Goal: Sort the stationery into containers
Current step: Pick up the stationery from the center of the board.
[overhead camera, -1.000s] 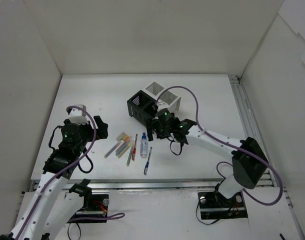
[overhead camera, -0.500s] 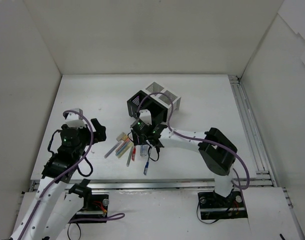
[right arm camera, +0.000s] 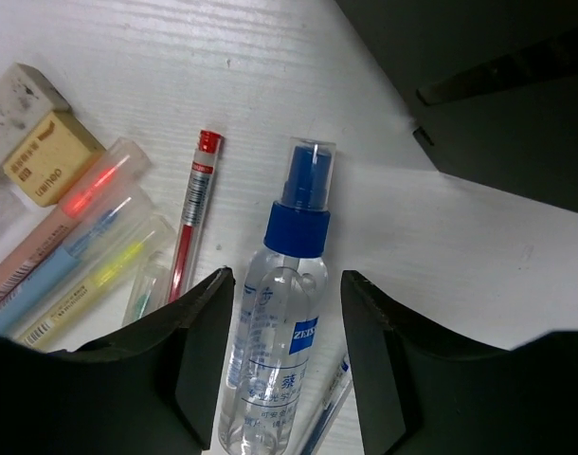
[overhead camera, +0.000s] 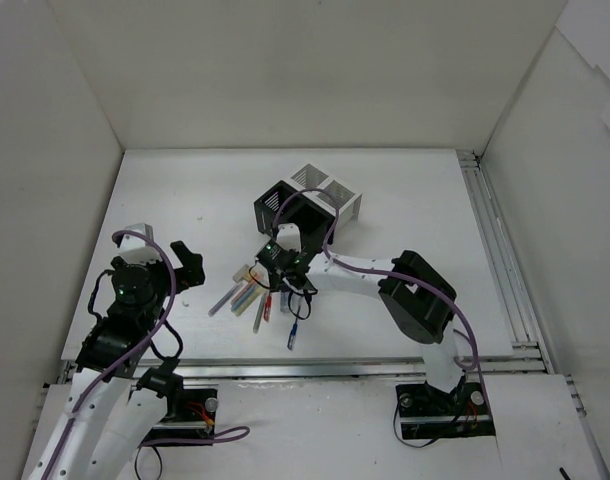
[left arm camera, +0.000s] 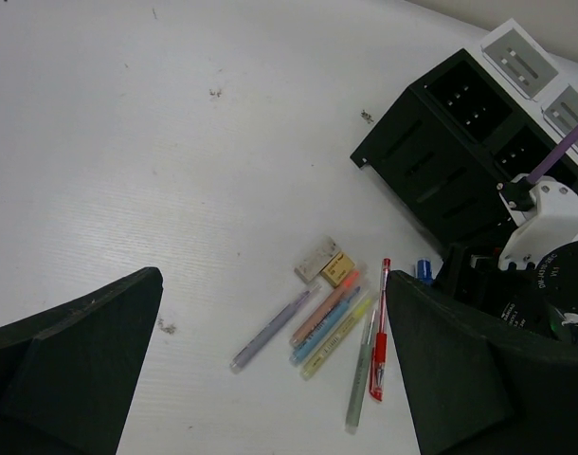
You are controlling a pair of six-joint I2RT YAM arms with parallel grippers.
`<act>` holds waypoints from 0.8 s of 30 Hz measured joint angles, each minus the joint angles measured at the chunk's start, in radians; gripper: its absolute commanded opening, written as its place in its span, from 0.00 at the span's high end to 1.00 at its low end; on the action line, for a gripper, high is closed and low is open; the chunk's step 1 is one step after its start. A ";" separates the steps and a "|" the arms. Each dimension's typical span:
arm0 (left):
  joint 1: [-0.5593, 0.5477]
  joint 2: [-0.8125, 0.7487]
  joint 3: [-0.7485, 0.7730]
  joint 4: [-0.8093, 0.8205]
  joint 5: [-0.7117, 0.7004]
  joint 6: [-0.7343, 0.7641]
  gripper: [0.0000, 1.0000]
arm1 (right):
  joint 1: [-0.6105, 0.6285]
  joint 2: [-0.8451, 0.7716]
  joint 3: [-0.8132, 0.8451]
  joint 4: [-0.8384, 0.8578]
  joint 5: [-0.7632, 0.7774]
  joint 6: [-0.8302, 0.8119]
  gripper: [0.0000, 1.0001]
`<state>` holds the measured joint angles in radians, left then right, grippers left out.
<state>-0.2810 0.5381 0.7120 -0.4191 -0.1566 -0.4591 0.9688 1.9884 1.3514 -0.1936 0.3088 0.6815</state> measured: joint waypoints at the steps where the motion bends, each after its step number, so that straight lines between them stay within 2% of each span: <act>1: 0.000 0.002 0.000 -0.001 -0.006 -0.002 0.00 | -0.001 0.006 0.004 -0.008 -0.003 0.005 0.54; 4: 0.000 0.005 0.000 -0.006 -0.019 -0.007 0.00 | -0.003 0.024 0.008 -0.033 -0.026 0.023 0.58; 10: 0.000 0.000 -0.002 -0.011 -0.033 -0.020 0.00 | -0.011 0.032 0.020 -0.051 -0.049 0.030 0.85; 15: 0.000 0.000 -0.004 -0.011 -0.036 -0.021 0.00 | -0.012 0.032 0.022 -0.049 -0.049 0.013 0.99; 20: 0.000 0.003 -0.004 -0.011 -0.040 -0.020 0.00 | -0.011 -0.010 -0.004 0.029 -0.052 -0.068 1.00; 24: 0.000 0.003 -0.004 -0.011 -0.039 -0.016 0.00 | -0.012 -0.177 -0.099 0.191 -0.095 -0.201 1.00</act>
<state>-0.2810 0.5415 0.7082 -0.4297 -0.1959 -0.4747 0.9569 1.8111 1.2526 -0.0029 0.2138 0.4808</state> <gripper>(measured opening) 0.996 0.341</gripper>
